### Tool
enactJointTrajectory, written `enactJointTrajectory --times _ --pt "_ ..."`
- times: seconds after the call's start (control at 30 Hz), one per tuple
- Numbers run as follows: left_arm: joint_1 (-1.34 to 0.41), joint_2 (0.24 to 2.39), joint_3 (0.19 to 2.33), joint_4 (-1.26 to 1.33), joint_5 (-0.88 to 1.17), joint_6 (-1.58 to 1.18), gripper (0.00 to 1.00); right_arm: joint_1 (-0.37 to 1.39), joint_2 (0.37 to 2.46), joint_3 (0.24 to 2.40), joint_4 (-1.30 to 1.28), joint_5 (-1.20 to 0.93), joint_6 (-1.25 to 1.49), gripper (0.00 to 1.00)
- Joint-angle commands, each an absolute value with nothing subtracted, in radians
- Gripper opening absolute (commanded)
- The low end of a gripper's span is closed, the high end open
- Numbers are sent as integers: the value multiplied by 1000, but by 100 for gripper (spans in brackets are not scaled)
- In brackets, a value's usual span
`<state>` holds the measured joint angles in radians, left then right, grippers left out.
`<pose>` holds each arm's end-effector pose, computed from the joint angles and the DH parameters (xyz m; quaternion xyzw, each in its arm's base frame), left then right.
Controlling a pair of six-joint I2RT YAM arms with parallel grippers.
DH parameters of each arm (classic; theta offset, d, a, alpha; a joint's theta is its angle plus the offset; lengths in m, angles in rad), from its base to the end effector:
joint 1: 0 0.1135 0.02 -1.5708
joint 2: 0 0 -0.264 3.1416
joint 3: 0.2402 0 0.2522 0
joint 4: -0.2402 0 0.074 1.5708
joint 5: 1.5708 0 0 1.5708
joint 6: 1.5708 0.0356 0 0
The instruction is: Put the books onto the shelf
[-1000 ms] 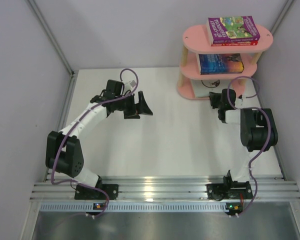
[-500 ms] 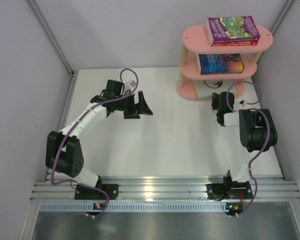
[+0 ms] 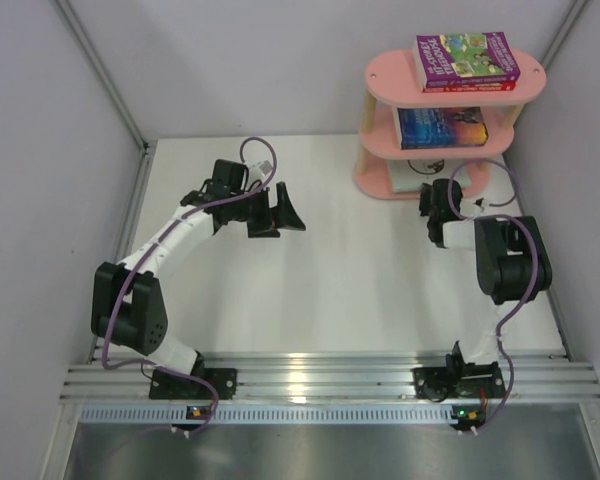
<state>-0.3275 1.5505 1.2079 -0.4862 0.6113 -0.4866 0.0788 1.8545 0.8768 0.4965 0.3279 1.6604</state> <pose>0.3108 -0.1272 0.2756 0.0381 0.8946 -0.3944 0.2065 0.3758 0.0182 0.1475 0.6593 0.5333 0.3006 0.4365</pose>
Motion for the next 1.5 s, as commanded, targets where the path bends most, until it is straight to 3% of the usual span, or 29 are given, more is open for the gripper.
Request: enactJointTrajectory --times 0.0,0.2,0.5,0.7,1.0,1.1,1.3,1.47 --pt "-327 1514 1207 -460 615 -469 99 86 1852 949 523 357 1674 0" --pt "-327 1509 1200 -454 611 -469 99 87 1862 959 518 354 1649 0" --pt "-325 1502 1190 -454 606 -469 99 81 1873 976 500 313 1628 21" --pt "-327 1494 1186 -453 606 -474 99 60 1835 953 480 296 1608 27" --pt "-325 1485 1180 -437 614 -492 99 8 1764 976 390 243 1500 47" --pt "-327 1480 1177 -437 611 -494 99 -40 1746 963 347 216 1502 47" --pt "-327 1483 1166 -426 607 -506 99 -110 1718 920 317 143 1497 33" --pt "-328 1482 1166 -423 600 -512 99 -173 1726 914 327 95 1479 29"
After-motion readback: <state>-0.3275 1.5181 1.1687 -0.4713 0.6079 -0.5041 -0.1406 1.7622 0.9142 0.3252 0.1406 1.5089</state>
